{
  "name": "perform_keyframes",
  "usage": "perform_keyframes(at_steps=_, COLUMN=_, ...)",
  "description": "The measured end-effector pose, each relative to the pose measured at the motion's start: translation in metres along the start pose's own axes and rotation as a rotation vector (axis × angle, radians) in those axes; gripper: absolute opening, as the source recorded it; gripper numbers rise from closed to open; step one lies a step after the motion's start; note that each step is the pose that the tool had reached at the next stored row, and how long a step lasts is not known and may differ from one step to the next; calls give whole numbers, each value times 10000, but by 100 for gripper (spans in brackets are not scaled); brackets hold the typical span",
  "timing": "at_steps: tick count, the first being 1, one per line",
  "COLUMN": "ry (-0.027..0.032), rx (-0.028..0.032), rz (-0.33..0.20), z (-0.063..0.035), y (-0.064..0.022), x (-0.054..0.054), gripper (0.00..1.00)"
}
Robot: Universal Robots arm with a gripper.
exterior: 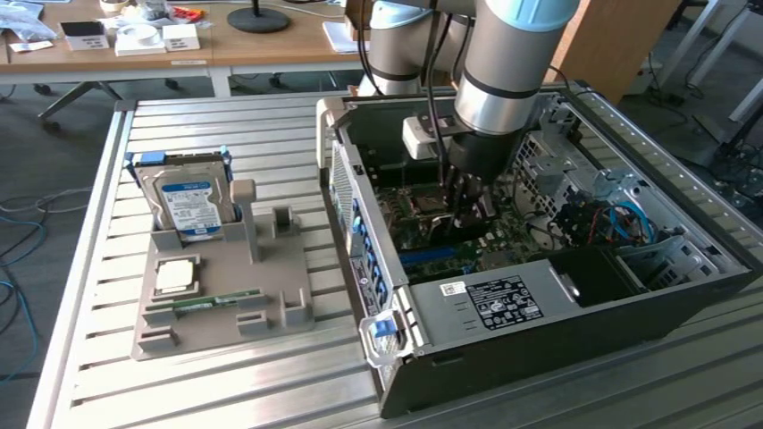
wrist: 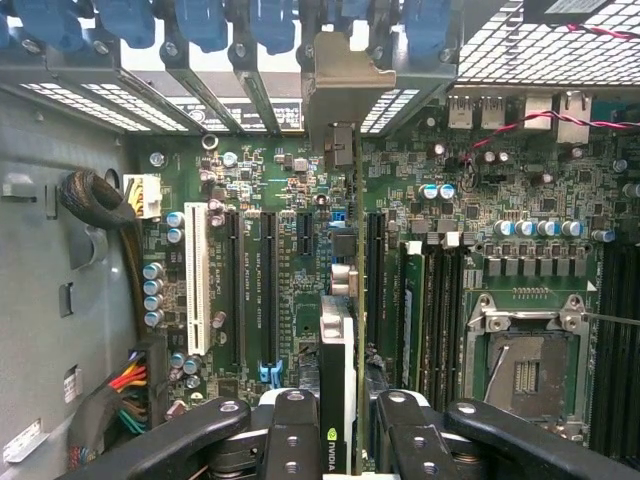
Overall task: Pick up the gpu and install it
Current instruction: 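Insert the gpu into the slot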
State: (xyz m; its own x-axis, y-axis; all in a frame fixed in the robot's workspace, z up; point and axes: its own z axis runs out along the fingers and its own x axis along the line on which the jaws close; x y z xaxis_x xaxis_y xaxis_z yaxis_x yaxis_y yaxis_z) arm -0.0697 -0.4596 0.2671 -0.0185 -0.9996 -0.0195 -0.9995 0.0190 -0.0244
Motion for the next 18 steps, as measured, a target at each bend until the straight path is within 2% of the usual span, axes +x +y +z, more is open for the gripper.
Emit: perform_keyframes(at_steps=18, ry=0, rx=1, rz=6, z=0, y=20, x=-3, gripper=27)
